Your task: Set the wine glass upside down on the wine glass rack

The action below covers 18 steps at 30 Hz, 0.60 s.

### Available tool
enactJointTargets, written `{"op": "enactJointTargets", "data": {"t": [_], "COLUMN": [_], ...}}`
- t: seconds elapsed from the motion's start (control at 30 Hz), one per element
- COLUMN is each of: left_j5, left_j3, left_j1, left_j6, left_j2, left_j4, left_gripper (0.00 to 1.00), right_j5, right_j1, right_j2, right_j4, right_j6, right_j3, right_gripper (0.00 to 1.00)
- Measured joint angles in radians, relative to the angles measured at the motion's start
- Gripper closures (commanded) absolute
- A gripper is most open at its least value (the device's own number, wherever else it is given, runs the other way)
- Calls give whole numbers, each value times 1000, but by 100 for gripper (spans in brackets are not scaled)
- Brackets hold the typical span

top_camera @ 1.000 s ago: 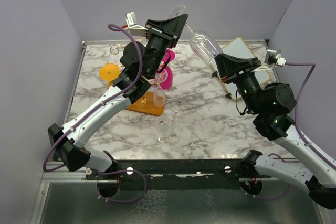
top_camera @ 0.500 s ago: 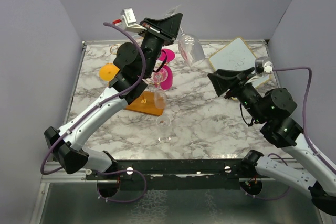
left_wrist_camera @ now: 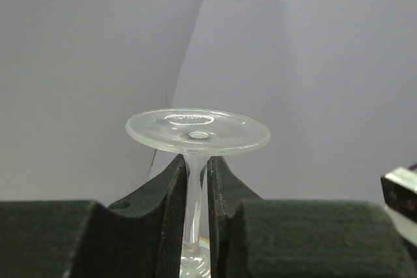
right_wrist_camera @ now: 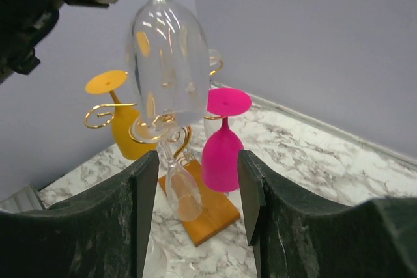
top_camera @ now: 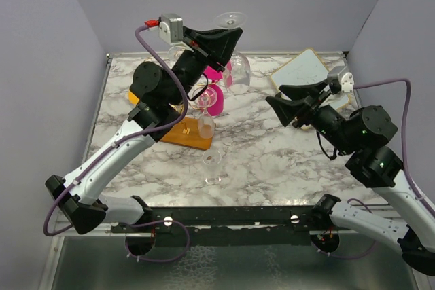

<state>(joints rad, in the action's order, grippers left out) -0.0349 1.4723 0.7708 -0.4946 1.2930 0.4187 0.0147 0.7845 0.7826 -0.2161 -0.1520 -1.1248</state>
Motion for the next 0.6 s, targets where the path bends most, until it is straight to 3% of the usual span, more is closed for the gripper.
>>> {"op": "enactJointTargets", "data": {"t": [0.27, 0.6], "left_j5": [232, 473], "left_j3": [-47, -49], "left_j1": [0, -2], "left_j6": [108, 89], "left_j2": [-19, -18], "left_j4": [-1, 0], "left_gripper": [100, 100], "right_j5": [-48, -171], "right_j1": [0, 2], "right_j2": [66, 172], "right_j4": [39, 64], "right_j6": [-12, -54], "right_j3": [-60, -133], "right_gripper": [48, 48]}}
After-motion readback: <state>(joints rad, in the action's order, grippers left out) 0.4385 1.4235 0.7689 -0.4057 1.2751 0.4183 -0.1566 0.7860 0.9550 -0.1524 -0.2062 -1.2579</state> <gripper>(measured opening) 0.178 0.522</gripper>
